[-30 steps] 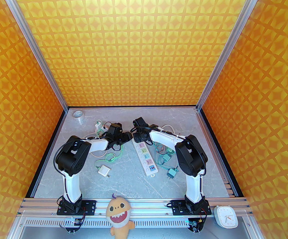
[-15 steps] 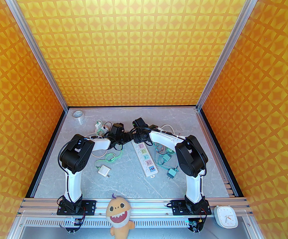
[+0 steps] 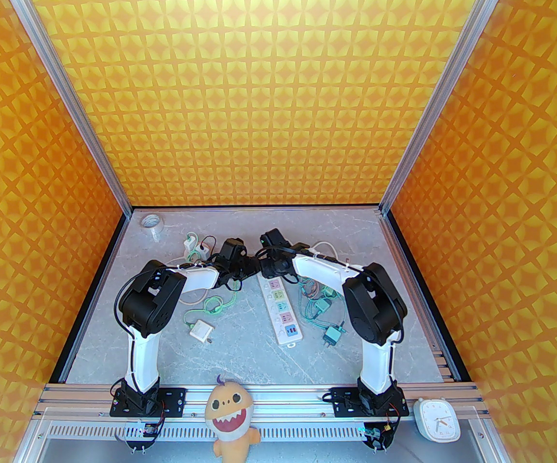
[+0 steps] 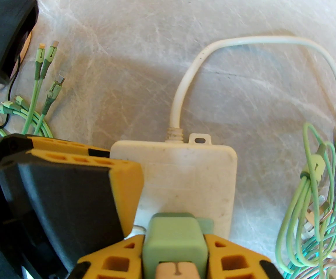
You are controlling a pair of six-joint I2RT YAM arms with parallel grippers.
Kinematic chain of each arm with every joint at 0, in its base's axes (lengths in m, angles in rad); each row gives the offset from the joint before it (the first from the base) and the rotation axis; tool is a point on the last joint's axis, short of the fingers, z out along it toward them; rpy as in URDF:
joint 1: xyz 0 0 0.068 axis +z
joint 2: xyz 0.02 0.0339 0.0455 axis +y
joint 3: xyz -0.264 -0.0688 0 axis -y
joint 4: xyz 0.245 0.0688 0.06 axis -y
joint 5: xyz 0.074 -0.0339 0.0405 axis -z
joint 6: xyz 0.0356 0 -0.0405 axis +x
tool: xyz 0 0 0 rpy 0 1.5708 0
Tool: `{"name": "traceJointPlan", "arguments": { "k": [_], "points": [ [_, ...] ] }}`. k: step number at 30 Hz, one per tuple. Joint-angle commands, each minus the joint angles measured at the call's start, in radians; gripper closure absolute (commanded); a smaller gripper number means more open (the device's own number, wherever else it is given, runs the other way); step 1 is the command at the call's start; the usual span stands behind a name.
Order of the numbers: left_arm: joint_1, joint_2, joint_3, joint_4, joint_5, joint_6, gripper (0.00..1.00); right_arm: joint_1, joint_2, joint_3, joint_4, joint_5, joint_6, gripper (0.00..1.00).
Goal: Pull the plug off the socket
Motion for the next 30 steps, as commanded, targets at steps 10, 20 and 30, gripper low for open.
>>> {"name": "traceJointPlan", "arguments": {
  "k": [10, 20, 30],
  "points": [
    [-0.004, 0.048, 0.011, -0.165, -0.042, 0.029, 0.63, 0.027, -0.061, 0.033, -0.025, 0.008, 0.013, 0.72],
    [-0.005, 0.024, 0.008, -0.181, -0.042, 0.043, 0.62, 0.003, -0.158, 0.045, -0.009, 0.066, 0.045, 0.72],
    [-0.005, -0.071, -0.014, -0.183, -0.042, 0.056, 0.6, -0.132, -0.203, 0.064, 0.039, 0.018, 0.139, 0.71]
  ]
}}
